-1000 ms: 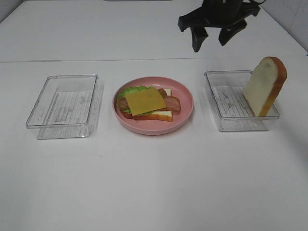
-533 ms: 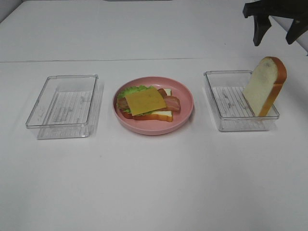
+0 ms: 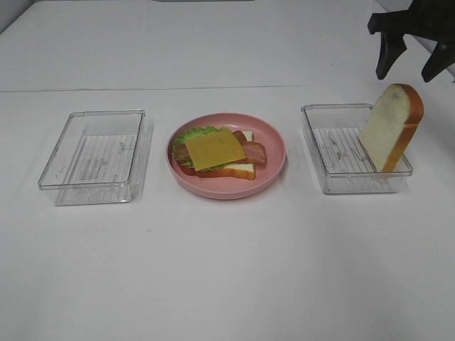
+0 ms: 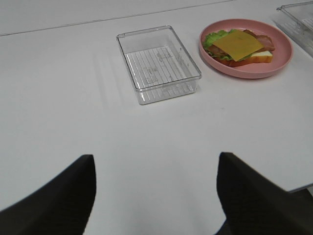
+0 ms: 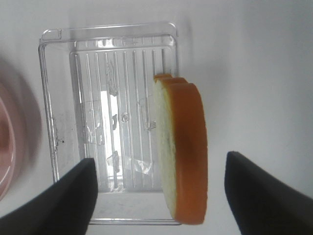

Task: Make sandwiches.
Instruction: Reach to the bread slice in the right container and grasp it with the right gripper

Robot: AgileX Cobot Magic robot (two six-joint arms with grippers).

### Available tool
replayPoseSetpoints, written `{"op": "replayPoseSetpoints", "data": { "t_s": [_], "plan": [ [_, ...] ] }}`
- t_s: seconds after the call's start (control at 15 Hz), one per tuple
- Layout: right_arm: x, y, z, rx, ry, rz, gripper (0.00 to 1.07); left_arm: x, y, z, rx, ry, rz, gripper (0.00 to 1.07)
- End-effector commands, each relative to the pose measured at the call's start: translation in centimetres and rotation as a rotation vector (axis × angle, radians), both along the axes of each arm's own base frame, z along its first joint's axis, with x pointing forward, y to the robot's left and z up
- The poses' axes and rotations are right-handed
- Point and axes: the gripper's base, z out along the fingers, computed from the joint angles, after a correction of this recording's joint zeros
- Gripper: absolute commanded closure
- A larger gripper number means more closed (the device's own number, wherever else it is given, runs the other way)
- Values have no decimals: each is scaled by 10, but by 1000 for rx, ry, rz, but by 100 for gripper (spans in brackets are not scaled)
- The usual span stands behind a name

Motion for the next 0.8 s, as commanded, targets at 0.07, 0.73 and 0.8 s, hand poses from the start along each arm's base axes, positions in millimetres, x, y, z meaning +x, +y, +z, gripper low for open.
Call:
{"op": "replayPoseSetpoints", "data": {
  "t_s": [0.07,0.73,0.8],
  "plan": [
    [0,-1,-25,9,127,6,37,-2,1,-1,0,-26,2,39],
    [3,-1,-38,5,157,0,59,-2,1,-1,0,-26,2,39],
    [3,-1,-38,4,157,0,61,-2,1,-1,0,-26,2,39]
  ]
}}
